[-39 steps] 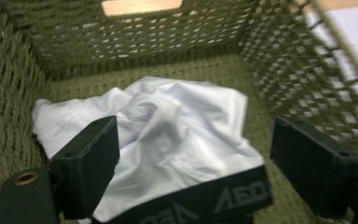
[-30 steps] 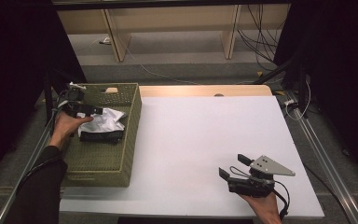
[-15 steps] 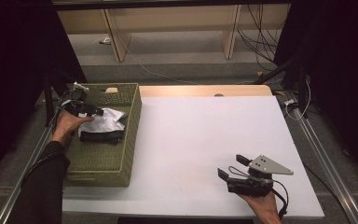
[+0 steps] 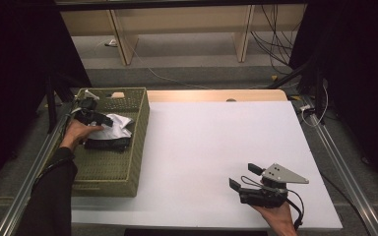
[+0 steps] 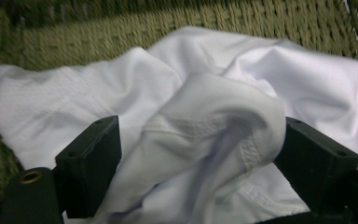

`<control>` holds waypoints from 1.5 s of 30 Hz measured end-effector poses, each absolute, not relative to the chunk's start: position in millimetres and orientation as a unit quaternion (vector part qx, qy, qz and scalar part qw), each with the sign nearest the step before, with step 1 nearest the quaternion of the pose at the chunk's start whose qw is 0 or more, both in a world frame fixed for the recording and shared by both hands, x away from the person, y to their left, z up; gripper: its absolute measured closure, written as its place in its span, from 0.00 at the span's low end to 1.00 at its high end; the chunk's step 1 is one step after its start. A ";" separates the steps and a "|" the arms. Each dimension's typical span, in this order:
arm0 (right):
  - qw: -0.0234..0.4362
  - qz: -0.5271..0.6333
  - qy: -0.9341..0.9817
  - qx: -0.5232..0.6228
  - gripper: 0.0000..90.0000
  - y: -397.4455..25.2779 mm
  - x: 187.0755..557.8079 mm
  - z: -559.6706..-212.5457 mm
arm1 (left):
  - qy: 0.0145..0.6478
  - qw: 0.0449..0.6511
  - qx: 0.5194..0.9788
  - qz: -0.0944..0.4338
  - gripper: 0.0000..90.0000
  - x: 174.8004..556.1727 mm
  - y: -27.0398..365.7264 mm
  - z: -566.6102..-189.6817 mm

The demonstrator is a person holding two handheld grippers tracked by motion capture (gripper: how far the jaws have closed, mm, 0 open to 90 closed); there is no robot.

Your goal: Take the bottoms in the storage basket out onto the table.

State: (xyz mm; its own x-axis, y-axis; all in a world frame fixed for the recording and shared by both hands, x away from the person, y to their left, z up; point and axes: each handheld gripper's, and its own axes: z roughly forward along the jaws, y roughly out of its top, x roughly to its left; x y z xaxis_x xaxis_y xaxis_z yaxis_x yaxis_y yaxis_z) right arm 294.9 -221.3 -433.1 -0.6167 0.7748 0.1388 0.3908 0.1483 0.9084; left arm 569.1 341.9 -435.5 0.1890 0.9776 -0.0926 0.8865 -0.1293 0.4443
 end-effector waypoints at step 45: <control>0.185 0.523 0.731 0.397 0.19 -222.3 295.0 -432.2 | 0.598 0.228 0.758 0.128 0.86 541.0 330.9 -392.5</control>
State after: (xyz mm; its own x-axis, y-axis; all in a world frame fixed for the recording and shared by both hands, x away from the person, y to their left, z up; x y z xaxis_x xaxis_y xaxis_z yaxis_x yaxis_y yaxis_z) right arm 295.0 -222.3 -432.2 -0.6173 0.7732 0.1452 0.3870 0.1377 0.9118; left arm 541.0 330.9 -392.5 0.2522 0.9645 -0.0777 0.8478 -0.1815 0.4983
